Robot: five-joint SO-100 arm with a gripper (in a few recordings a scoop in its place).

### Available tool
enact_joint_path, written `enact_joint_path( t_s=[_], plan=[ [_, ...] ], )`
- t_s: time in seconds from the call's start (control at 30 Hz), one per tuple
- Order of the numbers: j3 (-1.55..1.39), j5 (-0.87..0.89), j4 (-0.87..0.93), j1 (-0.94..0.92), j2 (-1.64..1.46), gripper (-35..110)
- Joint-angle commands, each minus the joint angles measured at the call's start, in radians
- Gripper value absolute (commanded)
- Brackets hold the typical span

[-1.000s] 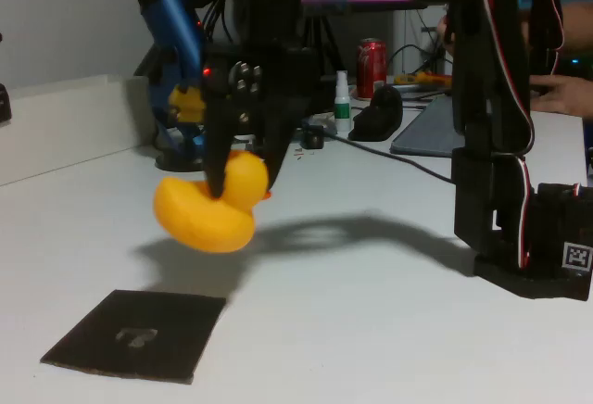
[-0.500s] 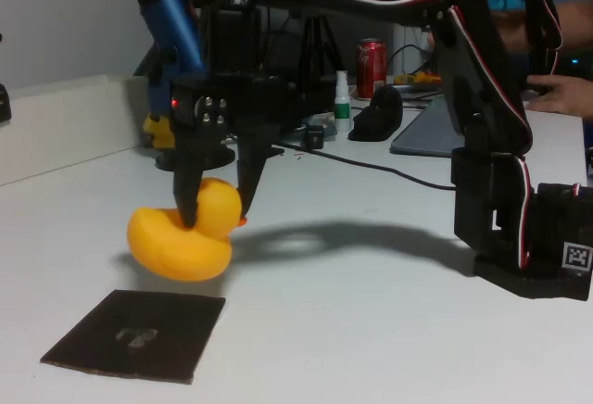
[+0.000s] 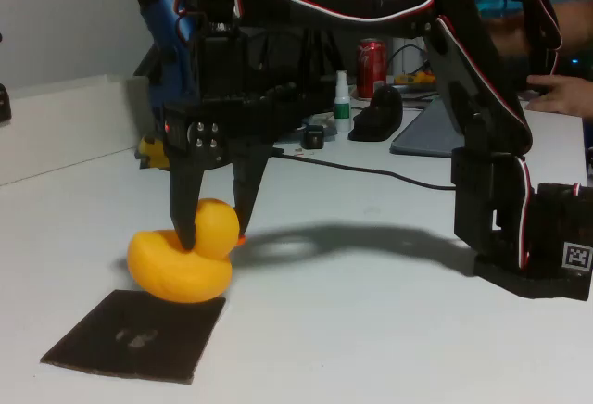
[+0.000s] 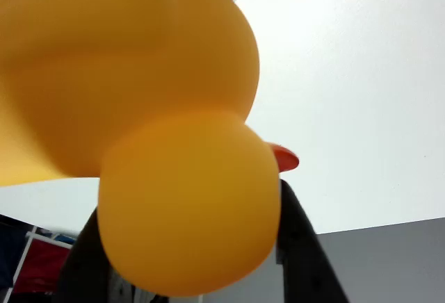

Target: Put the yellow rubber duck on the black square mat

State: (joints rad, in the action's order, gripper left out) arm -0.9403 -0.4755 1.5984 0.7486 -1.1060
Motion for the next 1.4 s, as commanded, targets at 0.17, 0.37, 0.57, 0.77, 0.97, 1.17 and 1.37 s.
enact_joint_path(
  t_s=[0.17, 0.37, 0.57, 0.77, 0.97, 1.17, 1.37],
  plan=[
    [0.117, -0.003, -0.054, -0.014, -0.025, 13],
    [0.121, -0.003, -0.054, -0.014, 0.048, 13],
    [0.123, -0.003, -0.057, -0.006, 0.061, 13],
    [0.124, -0.011, -0.06, -0.011, 0.074, 13],
    [0.124, -0.011, -0.061, -0.008, 0.077, 13],
    [0.124, -0.009, -0.061, -0.011, 0.077, 13],
    [0.124, -0.011, -0.063, -0.012, 0.089, 13]
  ],
)
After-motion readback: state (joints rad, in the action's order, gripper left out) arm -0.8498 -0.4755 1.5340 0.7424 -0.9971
